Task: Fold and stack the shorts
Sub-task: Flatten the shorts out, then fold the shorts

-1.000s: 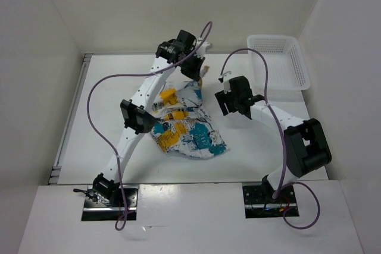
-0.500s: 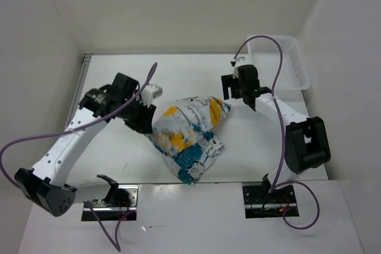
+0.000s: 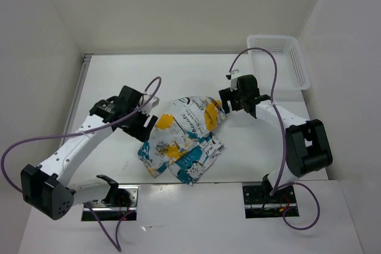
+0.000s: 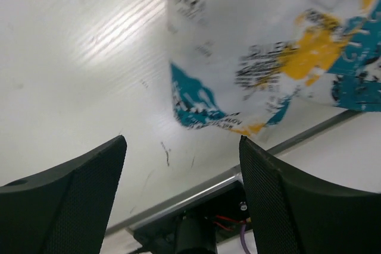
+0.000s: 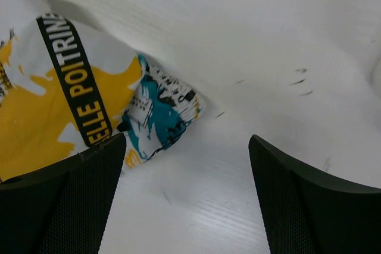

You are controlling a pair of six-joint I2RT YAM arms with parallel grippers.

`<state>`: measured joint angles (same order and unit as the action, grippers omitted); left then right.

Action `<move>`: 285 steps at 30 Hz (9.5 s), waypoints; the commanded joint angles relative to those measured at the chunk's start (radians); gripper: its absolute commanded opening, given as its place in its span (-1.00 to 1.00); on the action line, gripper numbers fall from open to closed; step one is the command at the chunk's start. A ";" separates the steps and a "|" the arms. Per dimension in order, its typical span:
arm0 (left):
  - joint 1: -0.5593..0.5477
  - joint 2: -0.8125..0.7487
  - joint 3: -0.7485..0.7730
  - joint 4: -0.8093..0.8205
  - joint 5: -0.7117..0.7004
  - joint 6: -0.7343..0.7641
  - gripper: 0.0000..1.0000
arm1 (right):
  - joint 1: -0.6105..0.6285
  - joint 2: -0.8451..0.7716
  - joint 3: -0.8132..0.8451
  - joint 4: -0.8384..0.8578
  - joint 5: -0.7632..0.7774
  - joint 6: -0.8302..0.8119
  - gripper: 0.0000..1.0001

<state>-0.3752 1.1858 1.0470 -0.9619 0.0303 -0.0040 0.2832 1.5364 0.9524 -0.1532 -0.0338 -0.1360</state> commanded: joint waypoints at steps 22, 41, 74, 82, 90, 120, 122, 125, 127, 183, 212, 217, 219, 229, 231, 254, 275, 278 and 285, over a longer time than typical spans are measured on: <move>-0.435 0.256 -0.289 0.347 -0.133 0.004 0.99 | -0.088 0.235 0.086 0.015 -0.084 0.589 0.52; -0.548 0.133 -0.225 0.183 0.026 0.004 0.96 | -0.079 0.243 0.068 -0.005 -0.041 0.608 0.45; -0.403 0.350 -0.170 0.497 -0.409 0.004 -1.00 | -0.079 0.225 0.179 -0.020 -0.082 0.504 -1.00; 0.061 0.432 0.545 0.590 -0.516 0.004 -1.00 | -0.079 0.300 0.880 -0.059 0.003 0.371 -1.00; 0.114 0.551 1.300 0.399 -0.529 0.004 -1.00 | -0.079 0.280 1.309 -0.071 0.092 0.342 -1.00; -0.076 -0.008 0.209 -0.144 -0.293 0.004 -1.00 | 0.090 -0.197 0.121 -0.811 -0.333 -0.534 -1.00; -0.076 0.017 0.243 -0.073 -0.346 0.004 -1.00 | 0.090 -0.168 0.181 -0.900 -0.343 -0.571 -1.00; -0.054 0.080 0.291 0.110 -0.469 0.004 -1.00 | 0.036 -0.082 0.316 -0.945 -0.368 -0.587 -1.00; -0.018 0.162 0.369 0.246 -0.498 0.004 -1.00 | -0.002 0.000 0.397 -0.945 -0.379 -0.576 -1.00; 0.263 1.451 1.906 -0.334 -0.185 0.004 1.00 | -0.118 0.258 0.442 -0.505 -0.228 0.009 0.74; 0.240 0.603 0.743 0.339 -0.045 0.004 1.00 | -0.108 0.493 0.453 -0.367 -0.272 0.202 0.06; 0.213 0.531 0.455 0.353 -0.037 0.004 1.00 | -0.108 0.493 0.442 -0.367 -0.262 0.193 -0.85; 0.213 0.531 0.421 0.377 -0.036 0.004 1.00 | -0.099 0.484 0.442 -0.376 -0.262 0.168 -1.00; 0.202 0.498 0.252 0.472 -0.053 0.004 1.00 | -0.099 0.288 0.327 -0.520 -0.393 -0.071 -1.00; 0.211 0.498 0.243 0.473 -0.024 0.004 1.00 | -0.099 0.236 0.295 -0.531 -0.393 -0.091 -1.00; 0.246 0.753 0.239 0.540 0.194 0.004 0.89 | -0.099 0.136 0.167 -0.605 -0.269 -0.274 -1.00; 0.236 0.692 0.188 0.509 0.235 0.004 -1.00 | -0.099 0.116 0.167 -0.577 -0.230 -0.284 -1.00; 0.236 0.640 0.179 0.485 0.197 0.004 -1.00 | -0.099 0.107 0.177 -0.577 -0.209 -0.284 -1.00; 0.236 0.480 0.029 0.430 0.120 0.004 -1.00 | -0.099 0.025 0.152 -0.589 -0.186 -0.304 -1.00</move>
<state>-0.1406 1.7466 1.1236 -0.4885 0.1974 -0.0051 0.1741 1.6447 1.1057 -0.7311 -0.2466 -0.4133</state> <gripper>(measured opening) 0.008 0.031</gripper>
